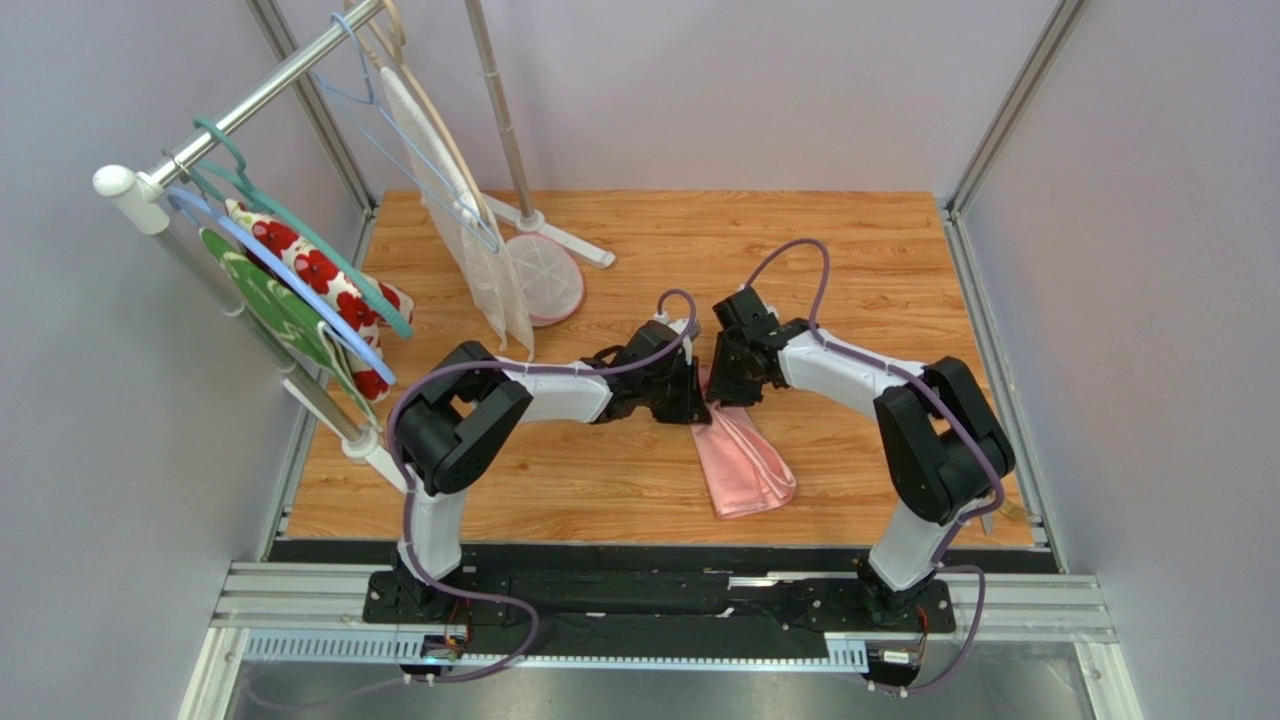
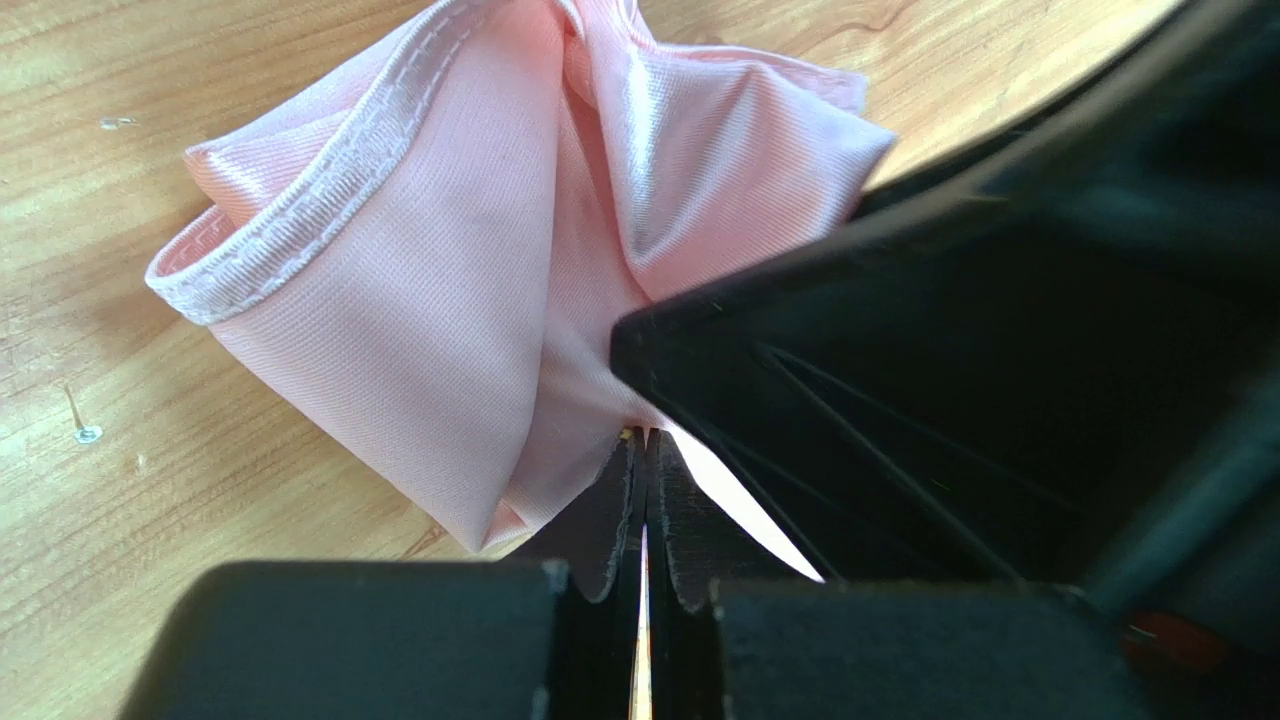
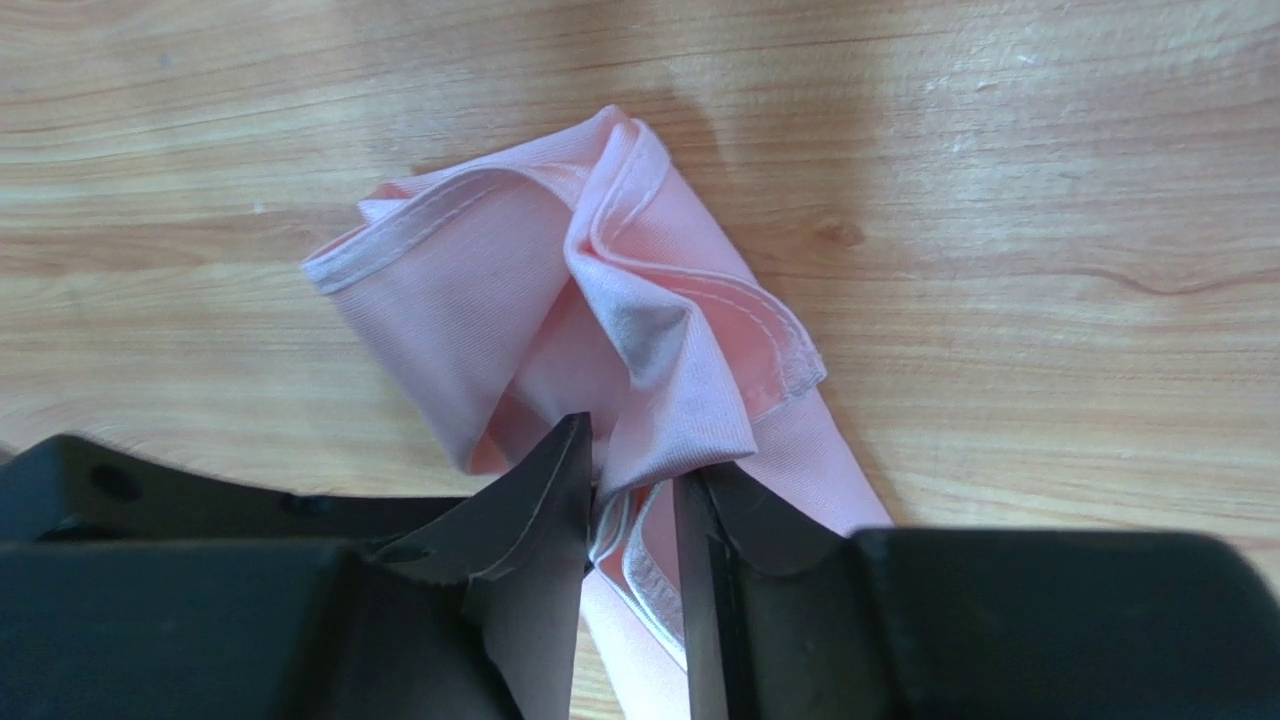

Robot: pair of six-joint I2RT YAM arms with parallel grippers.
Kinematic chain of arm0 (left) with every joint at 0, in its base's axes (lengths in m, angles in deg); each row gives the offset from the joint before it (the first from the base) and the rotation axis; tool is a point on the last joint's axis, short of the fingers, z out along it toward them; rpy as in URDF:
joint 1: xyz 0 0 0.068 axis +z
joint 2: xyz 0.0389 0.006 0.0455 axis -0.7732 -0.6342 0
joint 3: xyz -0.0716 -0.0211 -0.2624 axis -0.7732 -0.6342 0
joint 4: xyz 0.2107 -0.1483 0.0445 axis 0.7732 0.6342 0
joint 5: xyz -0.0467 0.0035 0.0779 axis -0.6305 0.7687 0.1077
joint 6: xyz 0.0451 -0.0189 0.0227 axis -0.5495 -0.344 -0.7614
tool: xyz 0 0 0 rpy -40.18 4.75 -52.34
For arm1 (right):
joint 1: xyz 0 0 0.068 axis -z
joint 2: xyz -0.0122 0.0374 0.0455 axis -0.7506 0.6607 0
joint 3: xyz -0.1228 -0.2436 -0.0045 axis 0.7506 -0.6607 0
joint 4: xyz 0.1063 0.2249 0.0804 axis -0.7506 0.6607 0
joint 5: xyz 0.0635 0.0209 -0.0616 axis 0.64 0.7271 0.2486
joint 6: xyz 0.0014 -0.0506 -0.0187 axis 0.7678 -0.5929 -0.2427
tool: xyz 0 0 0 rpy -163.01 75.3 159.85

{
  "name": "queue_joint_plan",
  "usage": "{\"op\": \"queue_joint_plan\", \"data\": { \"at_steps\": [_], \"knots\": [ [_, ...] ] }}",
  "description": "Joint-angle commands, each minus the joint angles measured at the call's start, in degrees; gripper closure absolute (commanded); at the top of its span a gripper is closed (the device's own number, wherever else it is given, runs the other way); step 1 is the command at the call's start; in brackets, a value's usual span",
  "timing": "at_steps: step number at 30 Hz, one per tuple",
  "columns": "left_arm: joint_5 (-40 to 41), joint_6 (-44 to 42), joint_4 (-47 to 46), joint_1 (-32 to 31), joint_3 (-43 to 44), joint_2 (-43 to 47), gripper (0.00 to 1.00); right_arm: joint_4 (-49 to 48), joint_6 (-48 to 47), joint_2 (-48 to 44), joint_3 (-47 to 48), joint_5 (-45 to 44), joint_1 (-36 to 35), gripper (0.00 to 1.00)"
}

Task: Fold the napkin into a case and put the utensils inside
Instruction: Stuff the top corner of the smaller-rectangle-folded napkin at the center of the board.

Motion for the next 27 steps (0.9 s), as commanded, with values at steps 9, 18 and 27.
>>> {"op": "queue_joint_plan", "data": {
  "at_steps": [9,18,27],
  "knots": [
    [-0.75,0.28,-3.78,-0.04,-3.35,-0.19,1.00,-9.15,2.41,-5.67,-3.26,10.52,1.93,0.53],
    [-1.54,-2.79,-3.26,-0.04,-5.63,3.15,0.99,-18.82,5.93,-2.67,-7.57,18.17,3.60,0.57],
    [-1.63,-7.45,0.78,-0.04,-7.66,11.41,0.82,-22.08,1.72,-3.90,-8.63,20.89,6.06,0.55]
  ]
}}
